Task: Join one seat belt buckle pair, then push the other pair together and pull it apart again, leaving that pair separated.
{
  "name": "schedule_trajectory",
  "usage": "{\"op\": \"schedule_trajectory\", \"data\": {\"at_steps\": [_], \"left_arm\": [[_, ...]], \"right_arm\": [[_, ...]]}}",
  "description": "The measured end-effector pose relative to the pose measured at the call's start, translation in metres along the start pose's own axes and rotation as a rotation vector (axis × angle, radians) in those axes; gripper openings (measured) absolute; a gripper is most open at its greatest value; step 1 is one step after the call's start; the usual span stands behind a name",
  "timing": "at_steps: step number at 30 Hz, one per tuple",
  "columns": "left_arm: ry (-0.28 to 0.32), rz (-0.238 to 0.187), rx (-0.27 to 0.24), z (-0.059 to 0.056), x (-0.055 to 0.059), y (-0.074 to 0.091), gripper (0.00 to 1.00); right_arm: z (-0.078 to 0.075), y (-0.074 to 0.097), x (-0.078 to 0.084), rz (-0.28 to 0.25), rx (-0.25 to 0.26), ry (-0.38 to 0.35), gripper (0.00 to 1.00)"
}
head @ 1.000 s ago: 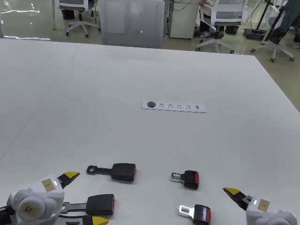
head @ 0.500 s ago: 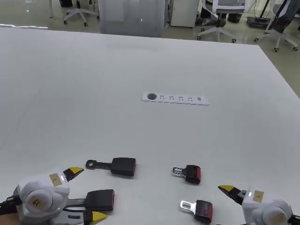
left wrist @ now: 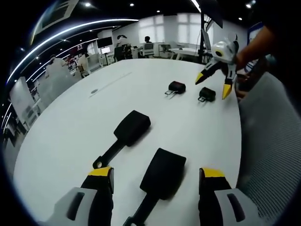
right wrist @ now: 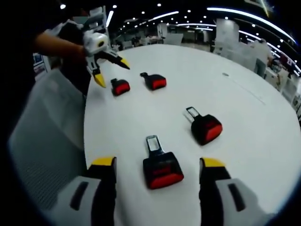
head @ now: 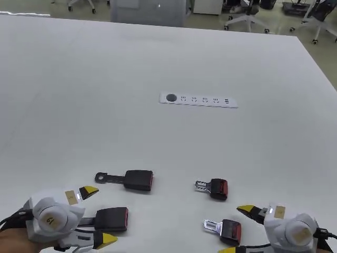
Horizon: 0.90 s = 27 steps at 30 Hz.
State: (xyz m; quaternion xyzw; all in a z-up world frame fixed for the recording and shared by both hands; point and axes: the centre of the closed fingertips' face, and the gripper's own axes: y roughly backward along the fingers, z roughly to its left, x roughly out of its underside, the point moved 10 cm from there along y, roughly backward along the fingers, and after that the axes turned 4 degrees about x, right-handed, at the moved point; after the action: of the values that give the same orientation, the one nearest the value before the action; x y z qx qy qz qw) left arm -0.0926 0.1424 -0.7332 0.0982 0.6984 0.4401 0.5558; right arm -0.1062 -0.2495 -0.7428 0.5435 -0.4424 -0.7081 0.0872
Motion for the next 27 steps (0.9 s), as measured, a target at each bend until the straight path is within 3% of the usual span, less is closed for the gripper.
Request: {"op": "schedule_trajectory", "data": {"at_steps": [12,17,19,23,27], "left_arm": [[-0.041,0.071,0.059,0.004,0.000,-0.012,0.65],[-0.047,0.088,0.126,0.005,0.004,-0.019,0.61],[-0.074,0.115,0.140,0.006,0.008,-0.022,0.60],[-0.108,0.138,0.175,0.003,0.008,-0.021,0.46],[-0.100,0.120,0.178,0.006,0.007,-0.022,0.43]], "right_arm": [[-0.010,-0.004,0.007,0.090,-0.065,0.059,0.59],[-0.012,-0.006,0.008,0.120,-0.085,0.087,0.54],[-0.012,-0.007,0.008,0.130,-0.092,0.108,0.54],[-0.011,-0.008,0.007,0.140,-0.111,0.144,0.50],[-0.013,-0.008,0.006,0.149,-0.110,0.148,0.48]]}}
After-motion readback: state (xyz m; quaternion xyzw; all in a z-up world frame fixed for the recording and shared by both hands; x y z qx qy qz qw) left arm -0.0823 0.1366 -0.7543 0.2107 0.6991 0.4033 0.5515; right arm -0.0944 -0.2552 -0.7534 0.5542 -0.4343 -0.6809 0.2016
